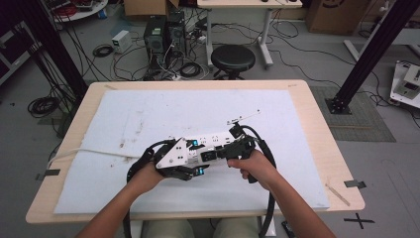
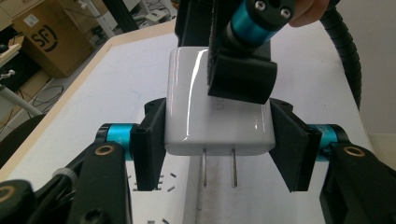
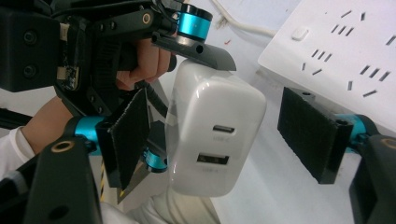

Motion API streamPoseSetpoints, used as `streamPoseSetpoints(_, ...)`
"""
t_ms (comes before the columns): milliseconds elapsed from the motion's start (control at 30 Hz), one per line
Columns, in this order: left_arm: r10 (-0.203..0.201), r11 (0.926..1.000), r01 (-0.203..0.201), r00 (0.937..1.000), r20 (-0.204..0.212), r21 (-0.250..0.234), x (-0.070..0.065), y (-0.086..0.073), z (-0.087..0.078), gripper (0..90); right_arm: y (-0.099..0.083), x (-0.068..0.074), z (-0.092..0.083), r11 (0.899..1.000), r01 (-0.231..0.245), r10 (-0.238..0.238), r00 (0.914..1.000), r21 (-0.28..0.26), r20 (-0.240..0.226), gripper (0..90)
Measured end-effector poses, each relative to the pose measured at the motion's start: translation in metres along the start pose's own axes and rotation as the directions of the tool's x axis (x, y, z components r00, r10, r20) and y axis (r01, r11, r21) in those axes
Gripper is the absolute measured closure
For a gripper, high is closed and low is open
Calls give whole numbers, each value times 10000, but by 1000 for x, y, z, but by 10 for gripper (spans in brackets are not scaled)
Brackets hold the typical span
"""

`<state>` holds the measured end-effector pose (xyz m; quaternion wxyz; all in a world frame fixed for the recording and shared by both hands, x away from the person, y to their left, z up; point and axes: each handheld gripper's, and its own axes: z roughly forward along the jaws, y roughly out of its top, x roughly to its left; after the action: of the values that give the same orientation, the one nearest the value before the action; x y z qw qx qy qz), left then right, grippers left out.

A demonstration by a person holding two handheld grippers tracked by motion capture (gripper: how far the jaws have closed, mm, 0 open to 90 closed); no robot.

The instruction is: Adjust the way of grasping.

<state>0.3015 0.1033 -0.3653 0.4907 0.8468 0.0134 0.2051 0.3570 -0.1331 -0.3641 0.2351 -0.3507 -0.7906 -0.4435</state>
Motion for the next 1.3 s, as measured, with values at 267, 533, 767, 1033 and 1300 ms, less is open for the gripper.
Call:
streamPoseSetpoints(267,99,9999,-99,9999,66,41,-1,0,0,425,-1,-4,5,9975,-580,600,9970,406,-494,436)
streamPoseSetpoints(533,74,9999,-74,10000,-13,85,-2,-1,-1,419,-1,-6,5,9933,-1110,1137,9882,312,-1031,609)
streamPoseSetpoints(767,-1083,9939,1088,9937,-294,185,2,-10,-5,252,-3,-6,-2,9961,-879,878,9944,3,-580,629)
streamPoseSetpoints(1033,-2130,9768,2140,9751,-625,104,5,-26,-18,235,-9,-8,-19,9958,-184,241,9977,-894,632,630)
streamPoseSetpoints(1300,-3599,9313,3638,9101,-2055,-199,15,-44,-32,234,-16,-5,-30,9872,1165,-951,9784,-1089,1837,630)
